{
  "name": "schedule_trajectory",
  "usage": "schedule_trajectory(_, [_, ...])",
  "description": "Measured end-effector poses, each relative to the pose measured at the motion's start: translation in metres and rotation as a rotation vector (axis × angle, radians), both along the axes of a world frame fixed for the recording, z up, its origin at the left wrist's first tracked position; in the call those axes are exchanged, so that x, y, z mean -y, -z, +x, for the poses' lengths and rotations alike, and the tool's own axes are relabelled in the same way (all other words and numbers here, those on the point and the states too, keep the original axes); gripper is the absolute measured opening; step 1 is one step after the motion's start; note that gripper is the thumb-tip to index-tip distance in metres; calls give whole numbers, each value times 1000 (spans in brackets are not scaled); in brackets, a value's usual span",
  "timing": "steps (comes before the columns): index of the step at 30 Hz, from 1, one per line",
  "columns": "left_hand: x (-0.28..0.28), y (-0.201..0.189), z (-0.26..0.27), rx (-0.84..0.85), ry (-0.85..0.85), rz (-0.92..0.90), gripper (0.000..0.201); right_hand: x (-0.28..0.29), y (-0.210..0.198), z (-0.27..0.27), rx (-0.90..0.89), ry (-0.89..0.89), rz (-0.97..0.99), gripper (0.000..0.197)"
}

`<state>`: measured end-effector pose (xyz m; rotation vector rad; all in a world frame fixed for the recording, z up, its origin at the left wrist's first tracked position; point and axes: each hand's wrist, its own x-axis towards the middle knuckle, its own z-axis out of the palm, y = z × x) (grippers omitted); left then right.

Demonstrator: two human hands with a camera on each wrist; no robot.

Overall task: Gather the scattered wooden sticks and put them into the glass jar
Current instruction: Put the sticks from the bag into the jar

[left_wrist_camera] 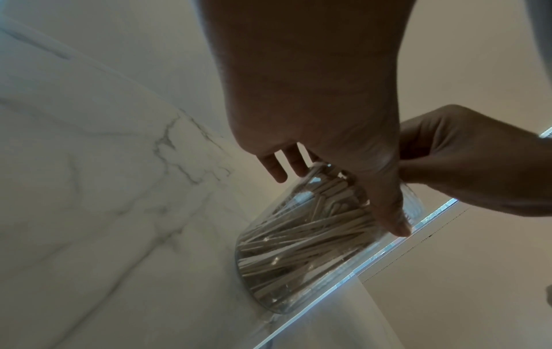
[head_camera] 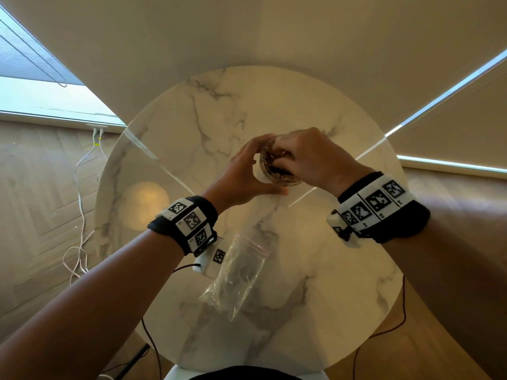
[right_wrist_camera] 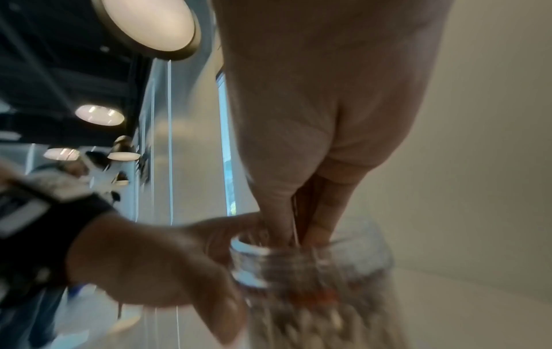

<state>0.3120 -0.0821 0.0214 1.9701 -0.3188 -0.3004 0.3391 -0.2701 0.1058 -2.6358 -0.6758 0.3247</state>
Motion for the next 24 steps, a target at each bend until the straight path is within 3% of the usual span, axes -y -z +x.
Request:
schedule_trajectory(3, [0,1,0,3,-2,-12,109,1,-8,3,13,150,54,30])
schedule_trajectory(8, [0,-2,0,-11,-4,-11,110,-5,0,4,-38,227,19,33])
schedule_trajectory(14, [-2,0,-1,3,3,-38,112,-10,3,-4,-95,9,144,20])
schedule_trajectory(19, [0,1,0,5,-9,-47,112,-3,-1,-4,-19,-127,83,14])
schedule_trajectory(24, [0,-2,-1,14,4,-11,112,-1,-4,10,21,-13,-139,22])
